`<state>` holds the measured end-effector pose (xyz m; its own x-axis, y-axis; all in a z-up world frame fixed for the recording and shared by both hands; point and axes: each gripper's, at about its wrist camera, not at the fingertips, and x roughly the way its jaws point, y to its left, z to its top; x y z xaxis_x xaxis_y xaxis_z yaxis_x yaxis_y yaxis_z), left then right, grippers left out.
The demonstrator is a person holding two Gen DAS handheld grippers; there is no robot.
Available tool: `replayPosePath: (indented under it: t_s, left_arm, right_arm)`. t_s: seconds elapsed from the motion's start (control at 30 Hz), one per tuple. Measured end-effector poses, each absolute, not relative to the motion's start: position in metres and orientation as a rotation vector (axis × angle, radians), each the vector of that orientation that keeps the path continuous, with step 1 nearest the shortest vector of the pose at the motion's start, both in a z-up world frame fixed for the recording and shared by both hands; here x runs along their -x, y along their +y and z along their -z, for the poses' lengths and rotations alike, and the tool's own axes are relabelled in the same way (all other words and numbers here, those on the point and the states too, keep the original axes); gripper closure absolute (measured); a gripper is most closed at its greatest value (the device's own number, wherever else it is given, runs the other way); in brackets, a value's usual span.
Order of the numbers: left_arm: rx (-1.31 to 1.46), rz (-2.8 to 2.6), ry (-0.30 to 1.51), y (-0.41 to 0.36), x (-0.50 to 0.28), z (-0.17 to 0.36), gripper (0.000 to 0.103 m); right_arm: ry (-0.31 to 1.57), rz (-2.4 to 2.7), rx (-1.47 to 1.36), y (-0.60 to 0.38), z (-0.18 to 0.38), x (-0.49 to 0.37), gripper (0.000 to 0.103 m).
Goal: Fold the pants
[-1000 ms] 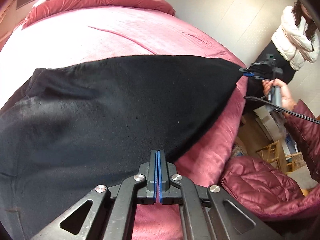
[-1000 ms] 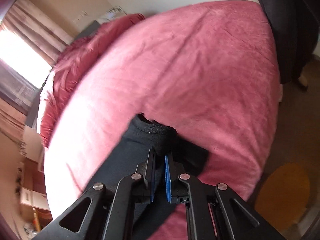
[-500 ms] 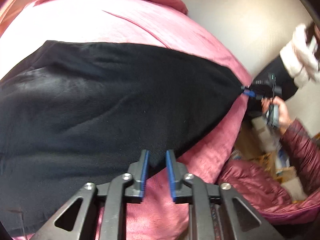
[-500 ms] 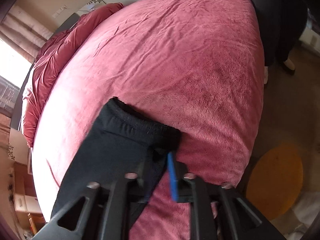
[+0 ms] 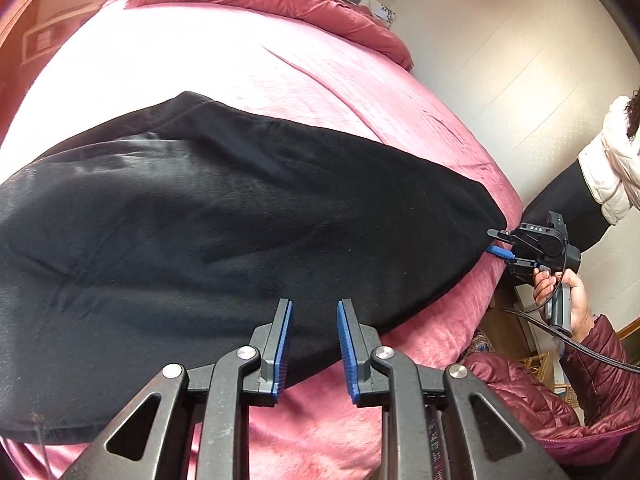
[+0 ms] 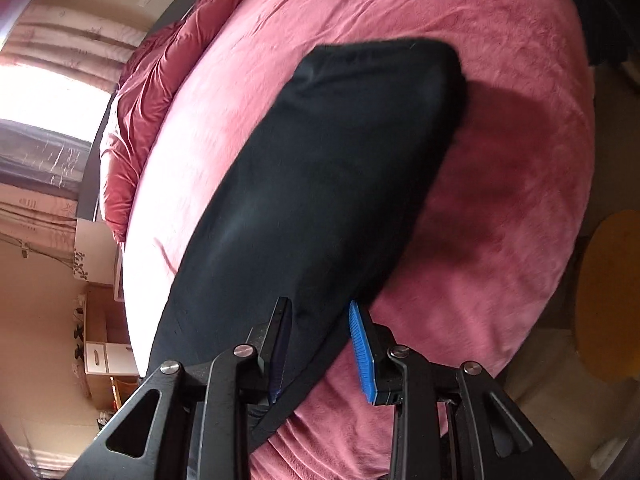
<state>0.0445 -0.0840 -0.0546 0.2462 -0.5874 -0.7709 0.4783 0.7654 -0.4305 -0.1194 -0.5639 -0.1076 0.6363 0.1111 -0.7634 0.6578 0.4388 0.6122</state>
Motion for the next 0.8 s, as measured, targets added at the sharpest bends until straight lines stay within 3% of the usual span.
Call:
replayPosePath:
  t_s: [0.03, 0.07, 0.33, 0.6, 0.73, 0.8]
  left_arm:
    - [0.113, 0.722, 1.102, -0.082, -0.044, 0.054, 0.08]
    - [0.113, 0.713, 1.102, -0.081, -0.044, 0.055, 0.08]
    - [0.152, 0.658, 1.11, -0.061, -0.041, 0.06, 0.08]
    - [0.185, 0.585, 1.099, -0.044, -0.038, 0.057, 0.079]
    - [0.184, 0.564, 1.094, -0.04, -0.035, 0.057, 0.075]
    - [0.186, 0.559, 1.111, -0.039, -0.035, 0.06, 0.072]
  right_arm:
    - [0.852, 0.412, -1.06, -0.56, 0.104, 0.119, 0.093]
    - [0.853, 0.417, -1.045, -0.559, 0.102, 0.119, 0.095]
    - [0.912, 0.471, -0.967, -0.556, 0.11, 0.124, 0.097]
    - [0.887, 0.283, -1.025, -0.529, 0.095, 0.129, 0.083]
    - [0.921, 0.16, -1.039, -0.496, 0.099, 0.117, 0.067]
    - [0.963, 0.117, -1.027, -0.479, 0.105, 0.104, 0.067]
